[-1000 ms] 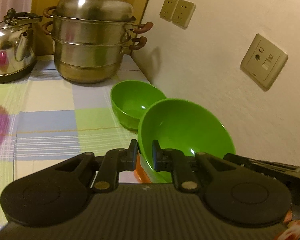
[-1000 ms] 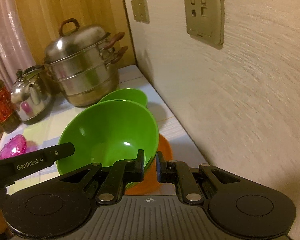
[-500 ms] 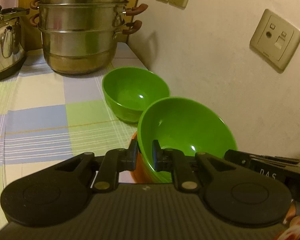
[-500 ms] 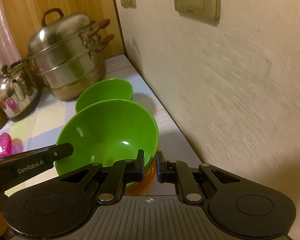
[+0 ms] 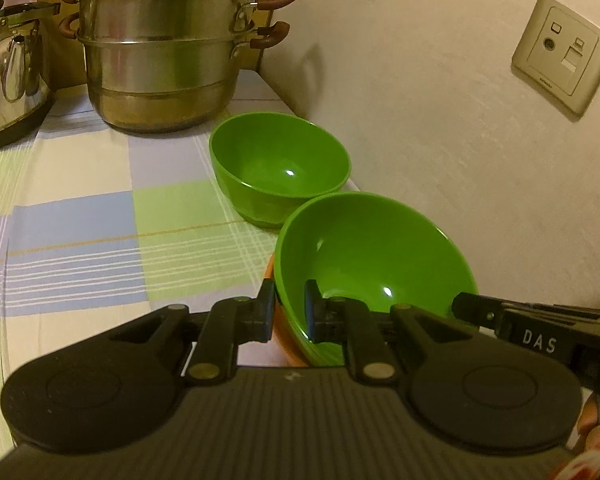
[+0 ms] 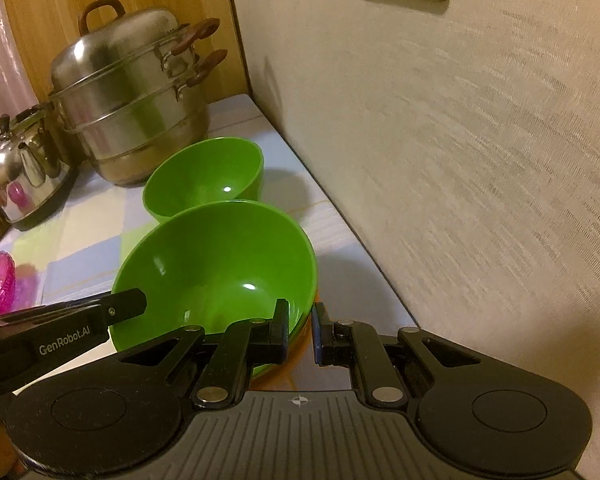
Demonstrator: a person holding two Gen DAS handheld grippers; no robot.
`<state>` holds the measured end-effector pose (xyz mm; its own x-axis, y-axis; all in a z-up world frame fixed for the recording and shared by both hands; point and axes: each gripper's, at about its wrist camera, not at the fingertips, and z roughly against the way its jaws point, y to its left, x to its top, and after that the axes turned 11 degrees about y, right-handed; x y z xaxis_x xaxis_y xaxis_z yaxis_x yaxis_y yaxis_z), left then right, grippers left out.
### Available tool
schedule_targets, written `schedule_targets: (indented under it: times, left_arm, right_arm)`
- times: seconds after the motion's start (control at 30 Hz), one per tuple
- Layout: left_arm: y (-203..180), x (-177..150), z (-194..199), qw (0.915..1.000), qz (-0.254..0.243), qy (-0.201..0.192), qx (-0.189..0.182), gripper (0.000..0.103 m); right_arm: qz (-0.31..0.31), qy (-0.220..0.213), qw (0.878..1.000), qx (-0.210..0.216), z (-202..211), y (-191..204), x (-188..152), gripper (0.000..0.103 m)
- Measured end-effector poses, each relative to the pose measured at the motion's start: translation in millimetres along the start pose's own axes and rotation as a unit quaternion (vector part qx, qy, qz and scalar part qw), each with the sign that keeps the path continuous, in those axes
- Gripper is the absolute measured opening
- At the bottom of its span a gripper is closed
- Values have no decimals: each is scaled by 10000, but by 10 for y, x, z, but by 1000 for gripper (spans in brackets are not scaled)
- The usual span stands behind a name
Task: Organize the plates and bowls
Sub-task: 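Lower the green bowl into the orange bowl and open both grippers, then pull both grippers back from the nested green and orange bowls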
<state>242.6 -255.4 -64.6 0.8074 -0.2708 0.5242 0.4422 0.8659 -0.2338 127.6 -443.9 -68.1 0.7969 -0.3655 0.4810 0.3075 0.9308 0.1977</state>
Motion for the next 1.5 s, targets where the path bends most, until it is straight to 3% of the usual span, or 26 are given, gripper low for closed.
schedule_targets:
  times: [0.7, 0.8, 0.87, 0.93, 1.2, 1.4, 1.47, 1.5]
  left_arm:
    - [46, -27, -40, 10000, 19, -40, -32, 13]
    - [89, -31, 7, 9998, 136, -112, -58, 14]
    - [131, -39, 53, 9995, 252, -153, -100, 18]
    - [167, -48, 108, 9991, 332, -203, -136, 20]
    - [231, -168, 345, 9979, 526, -317, -206, 33]
    - [277, -319, 482, 9976, 624, -263, -148, 56]
    - [293, -386, 521, 9976, 645, -233, -122, 71]
    - [301, -423, 542, 9976, 648, -222, -94, 74]
  right_arm:
    - [-65, -50, 10000, 22, -126, -20, -16, 11]
    - [-163, -112, 9998, 42, -98, -44, -27, 16]
    - [-230, -198, 9995, 35, -65, -62, -40, 43]
    - [-296, -256, 9992, 90, -28, -83, -54, 54]
    - [-417, -286, 9985, 212, 136, -76, -138, 54]
    - [-404, -244, 9986, 243, 274, -14, -256, 54]
    - [-371, -219, 9988, 232, 320, 19, -315, 54]
    - [-348, -204, 9989, 221, 335, 37, -341, 54]
